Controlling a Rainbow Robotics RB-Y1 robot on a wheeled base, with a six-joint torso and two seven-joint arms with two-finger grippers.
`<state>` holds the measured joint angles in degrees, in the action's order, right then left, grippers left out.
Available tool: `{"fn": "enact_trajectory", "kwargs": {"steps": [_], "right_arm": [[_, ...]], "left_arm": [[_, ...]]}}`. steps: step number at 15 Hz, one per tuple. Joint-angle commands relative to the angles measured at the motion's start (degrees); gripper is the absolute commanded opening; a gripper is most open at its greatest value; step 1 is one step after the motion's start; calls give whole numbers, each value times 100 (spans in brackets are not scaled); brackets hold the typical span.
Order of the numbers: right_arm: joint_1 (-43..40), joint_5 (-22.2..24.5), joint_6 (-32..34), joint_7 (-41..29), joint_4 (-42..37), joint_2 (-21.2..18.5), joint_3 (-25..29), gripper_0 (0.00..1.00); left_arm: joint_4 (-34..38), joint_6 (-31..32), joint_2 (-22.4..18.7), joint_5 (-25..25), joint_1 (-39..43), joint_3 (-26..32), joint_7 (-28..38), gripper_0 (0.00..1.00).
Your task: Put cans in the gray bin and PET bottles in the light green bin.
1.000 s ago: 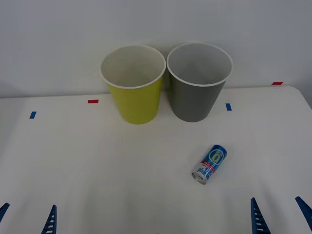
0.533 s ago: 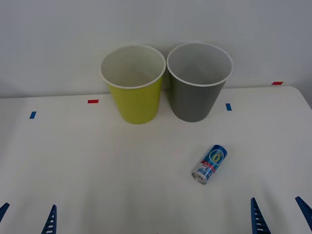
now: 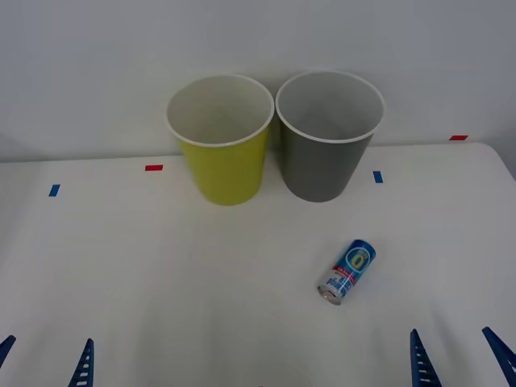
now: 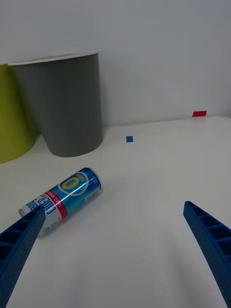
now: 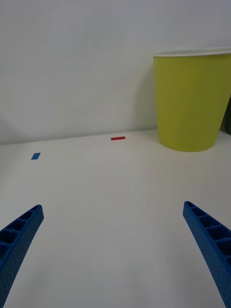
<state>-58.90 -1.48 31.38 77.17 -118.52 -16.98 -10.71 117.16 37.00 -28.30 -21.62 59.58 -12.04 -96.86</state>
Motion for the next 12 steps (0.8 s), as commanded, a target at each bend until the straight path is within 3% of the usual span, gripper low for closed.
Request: {"fn": "enact_trajectory", "kwargs": {"steps": [1, 7, 9, 12], "right_arm": [[71, -37, -18, 87, 4, -42, -10, 100], [458, -134, -941, 70, -84, 37, -115, 100], [774, -213, -1574, 17, -295, 37, -89, 100], [1091, -371, -3024, -168, -1015, 28, 34, 100]], "left_arm": [[0, 0, 0, 0, 1, 0, 0, 100], [0, 0, 0, 0, 1, 0, 0, 100], [0, 0, 0, 0, 1, 0, 0, 100], [0, 0, 0, 0, 1, 0, 0, 100]]}}
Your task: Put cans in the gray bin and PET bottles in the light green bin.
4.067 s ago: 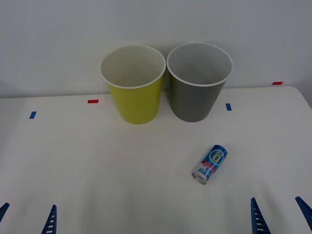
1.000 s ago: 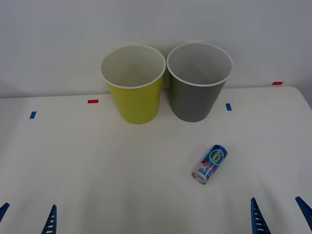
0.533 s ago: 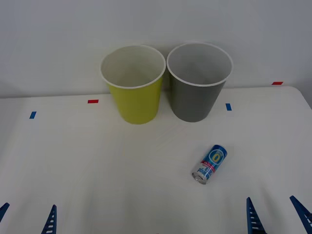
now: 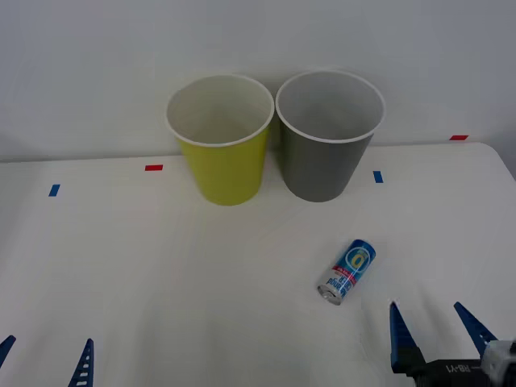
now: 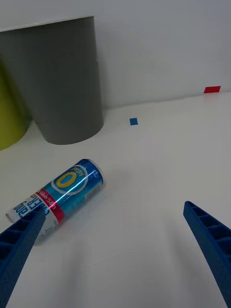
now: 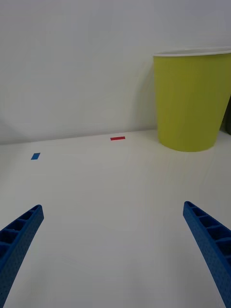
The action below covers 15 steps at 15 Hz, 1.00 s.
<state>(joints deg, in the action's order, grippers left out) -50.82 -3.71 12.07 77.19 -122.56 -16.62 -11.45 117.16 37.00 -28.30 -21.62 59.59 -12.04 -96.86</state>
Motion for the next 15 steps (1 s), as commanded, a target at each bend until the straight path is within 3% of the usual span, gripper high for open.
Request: {"fn": "enact_trajectory", "kwargs": {"steps": [1, 7, 10, 15], "right_arm": [[380, -174, -1462, -371, -779, -52, 152, 100], [1163, -201, -3184, -1655, -1236, -210, 433, 100], [1646, 19, -4872, -2595, -1737, -271, 450, 100], [2463, -165, -6287, -3896, -1781, -588, 415, 100]], "left_arm": [[0, 0, 0, 0, 0, 0, 0, 100], [0, 0, 0, 0, 0, 0, 0, 100], [0, 0, 0, 0, 0, 0, 0, 100], [0, 0, 0, 0, 0, 0, 0, 100]]}}
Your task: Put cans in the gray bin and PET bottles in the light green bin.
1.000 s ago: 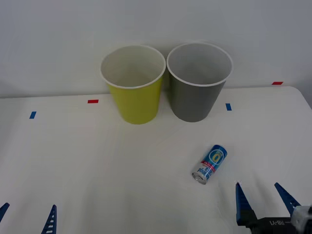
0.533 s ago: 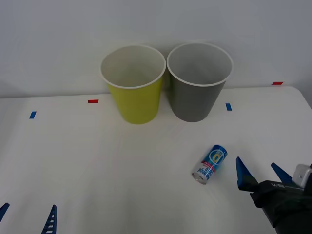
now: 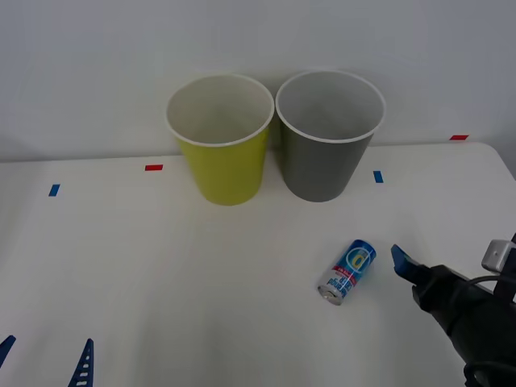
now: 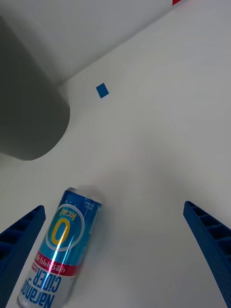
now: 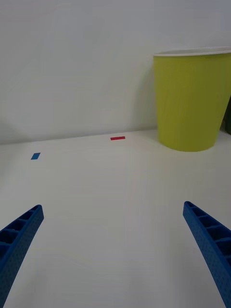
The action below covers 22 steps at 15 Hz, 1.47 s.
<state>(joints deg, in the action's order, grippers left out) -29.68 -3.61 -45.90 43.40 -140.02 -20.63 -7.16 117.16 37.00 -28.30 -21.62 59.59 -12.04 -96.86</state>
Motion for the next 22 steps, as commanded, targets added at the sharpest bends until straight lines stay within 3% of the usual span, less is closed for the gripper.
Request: {"fn": "enact_trajectory", "kwargs": {"steps": [1, 6, 10, 16, 22], "right_arm": [[472, -307, -622, -737, -34, -310, -14, 100], [578, -483, -868, -1545, -34, -872, -225, 100], [956, -448, -1773, -1616, -34, -802, -313, 100], [2283, -1450, -3496, -1669, 318, -811, -295, 100], [3223, -2724, -3689, -1660, 1346, -1101, -304, 100]], "left_arm": [[0, 0, 0, 0, 0, 0, 0, 100], [0, 0, 0, 0, 0, 0, 0, 100], [0, 0, 0, 0, 0, 0, 0, 100], [0, 0, 0, 0, 0, 0, 0, 100], [0, 0, 0, 0, 0, 0, 0, 100]]}}
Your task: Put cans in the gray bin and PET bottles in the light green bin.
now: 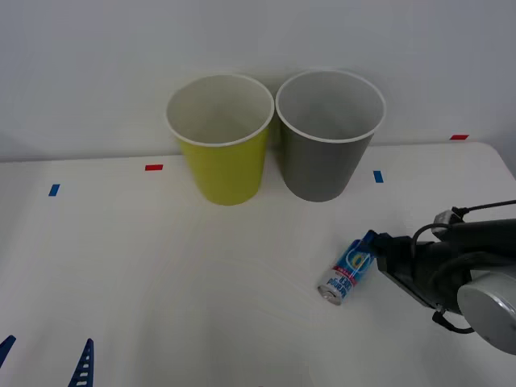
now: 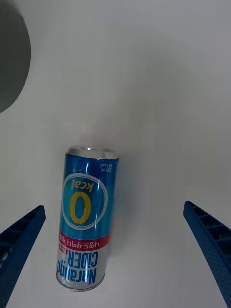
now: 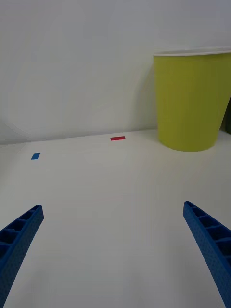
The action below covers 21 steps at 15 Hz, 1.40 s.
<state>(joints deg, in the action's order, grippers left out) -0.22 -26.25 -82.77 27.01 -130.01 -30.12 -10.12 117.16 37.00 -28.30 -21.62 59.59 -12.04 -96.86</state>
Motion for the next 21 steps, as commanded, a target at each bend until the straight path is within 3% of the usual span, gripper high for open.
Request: {"fn": "enact_trajectory", "kwargs": {"steps": [1, 7, 12, 16, 21], "right_arm": [[382, -636, -3, -20, 477, -214, -25, 100], [1208, -987, -3, -266, 1355, -478, -508, 100], [1876, -1084, 85, -1040, 1909, -513, -1141, 100], [2219, -1066, 85, -1093, 2296, -610, -1484, 100], [2439, -724, 76, -1084, 2568, -592, -1949, 100]], "left_arm": [[0, 0, 0, 0, 0, 0, 0, 100], [0, 0, 0, 0, 0, 0, 0, 100], [0, 0, 0, 0, 0, 0, 0, 100], [0, 0, 0, 0, 0, 0, 0, 100], [0, 0, 0, 0, 0, 0, 0, 100]]}}
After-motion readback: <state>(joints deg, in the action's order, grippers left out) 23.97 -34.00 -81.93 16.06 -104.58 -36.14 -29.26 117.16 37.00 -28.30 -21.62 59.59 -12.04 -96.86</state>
